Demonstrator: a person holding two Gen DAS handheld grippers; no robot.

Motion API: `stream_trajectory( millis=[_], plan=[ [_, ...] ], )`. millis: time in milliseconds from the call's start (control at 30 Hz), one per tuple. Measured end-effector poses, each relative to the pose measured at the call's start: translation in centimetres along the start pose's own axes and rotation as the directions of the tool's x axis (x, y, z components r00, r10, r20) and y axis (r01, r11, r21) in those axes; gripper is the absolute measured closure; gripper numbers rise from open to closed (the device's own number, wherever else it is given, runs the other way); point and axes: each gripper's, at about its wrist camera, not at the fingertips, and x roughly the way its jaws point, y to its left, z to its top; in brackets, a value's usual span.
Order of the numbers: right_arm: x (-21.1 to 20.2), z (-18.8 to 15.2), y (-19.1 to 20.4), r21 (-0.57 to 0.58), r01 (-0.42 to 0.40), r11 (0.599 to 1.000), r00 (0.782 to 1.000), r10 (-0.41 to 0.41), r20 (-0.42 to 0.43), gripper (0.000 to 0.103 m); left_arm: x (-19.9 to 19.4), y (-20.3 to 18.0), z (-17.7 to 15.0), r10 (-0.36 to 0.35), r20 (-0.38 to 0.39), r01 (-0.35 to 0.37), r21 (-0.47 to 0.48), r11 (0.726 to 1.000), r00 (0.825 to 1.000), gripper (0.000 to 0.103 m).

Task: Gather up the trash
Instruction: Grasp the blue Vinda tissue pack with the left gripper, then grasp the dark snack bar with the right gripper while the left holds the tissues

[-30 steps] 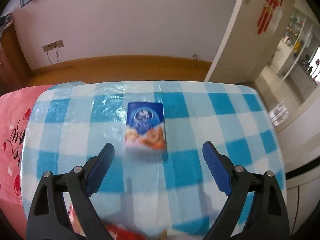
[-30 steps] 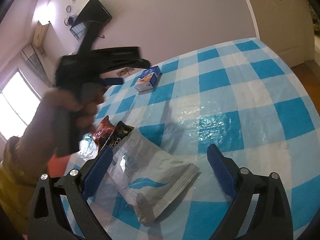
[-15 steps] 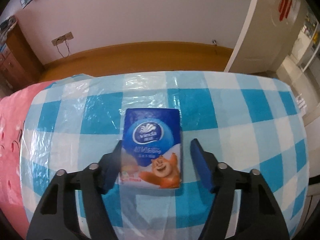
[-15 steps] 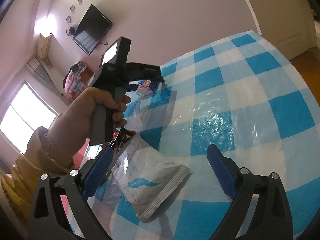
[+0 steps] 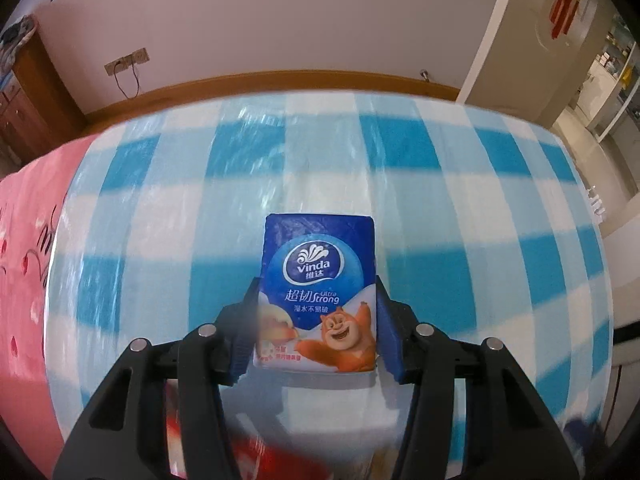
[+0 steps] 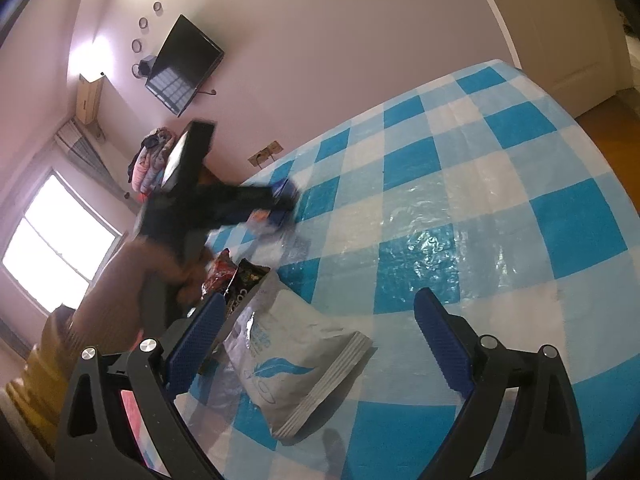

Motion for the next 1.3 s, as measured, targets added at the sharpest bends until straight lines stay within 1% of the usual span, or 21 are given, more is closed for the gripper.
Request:
stream_trajectory(
  millis=[200, 300, 433, 533, 600, 667, 800, 900, 967, 1033, 1133, 1200, 1300],
  plan=[
    [0.2, -0.1, -0.1, -0.006, 0.020, 1.000, 1.000, -0.020, -0.007, 0.009, -2.7, 0.9, -5.6, -0.061, -0.006, 0.061, -0.030, 0.998, 0.998, 0.050],
    [0.6, -0.3, -0.1, -0.018, 0.043, 0.999, 0.999, -0.043, -0.019, 0.009, -4.0, 1.3, -8.5, -0.104, -0.010, 0.103, -0.045, 0.994, 0.995, 0.050],
    [1.0, -0.5, 0.0, -0.033, 0.057, 0.998, 0.998, -0.058, -0.025, 0.009, -5.4, 1.6, -11.3, -0.172, -0.021, 0.171, -0.059, 0.984, 0.985, 0.050],
    [1.1, -0.6, 0.5, -0.059, 0.050, 0.997, 0.998, -0.052, -0.030, 0.009, -6.7, 1.9, -13.1, -0.187, 0.002, 0.187, -0.052, 0.981, 0.982, 0.050],
    [1.5, -0.8, 1.1, -0.101, 0.059, 0.993, 0.997, -0.064, -0.040, 0.009, -7.5, 2.1, -13.9, -0.190, 0.022, 0.191, -0.044, 0.981, 0.982, 0.050],
    [1.6, -1.2, 2.0, -0.151, 0.074, 0.986, 0.996, -0.080, -0.038, 0.009, -7.8, 2.9, -14.1, -0.200, 0.044, 0.201, -0.044, 0.979, 0.979, 0.050],
    [2.0, -2.0, 4.0, -0.260, 0.120, 0.958, 0.991, -0.129, -0.018, 0.009, -9.9, 4.0, -15.2, -0.227, 0.096, 0.231, -0.040, 0.972, 0.969, 0.050],
    [2.3, -2.4, 4.9, -0.318, 0.131, 0.939, 0.990, -0.142, -0.012, 0.009, -11.1, 4.9, -15.9, -0.243, 0.125, 0.249, -0.037, 0.968, 0.962, 0.050],
    [2.3, -2.4, 5.0, -0.325, 0.130, 0.937, 0.990, -0.141, -0.011, 0.009, -11.3, 5.9, -15.8, -0.247, 0.140, 0.255, -0.039, 0.966, 0.959, 0.050],
    [2.1, -2.3, 4.7, -0.313, 0.127, 0.941, 0.991, -0.134, -0.002, 0.009, -11.8, 6.8, -16.5, -0.254, 0.150, 0.263, -0.045, 0.964, 0.956, 0.050],
    [2.0, -2.3, 4.7, -0.303, 0.149, 0.941, 0.988, -0.153, 0.011, 0.009, -12.1, 7.8, -17.7, -0.259, 0.157, 0.271, -0.059, 0.961, 0.953, 0.050],
    [1.6, -2.6, 4.9, -0.305, 0.177, 0.936, 0.984, -0.174, 0.035, 0.009, -12.1, 8.7, -18.5, -0.262, 0.154, 0.274, -0.065, 0.959, 0.953, 0.050],
    [0.9, -3.3, 5.2, -0.272, 0.184, 0.945, 0.983, -0.181, 0.036, 0.009, -12.0, 9.7, -19.6, -0.262, 0.153, 0.275, -0.074, 0.958, 0.953, 0.050]
  ],
)
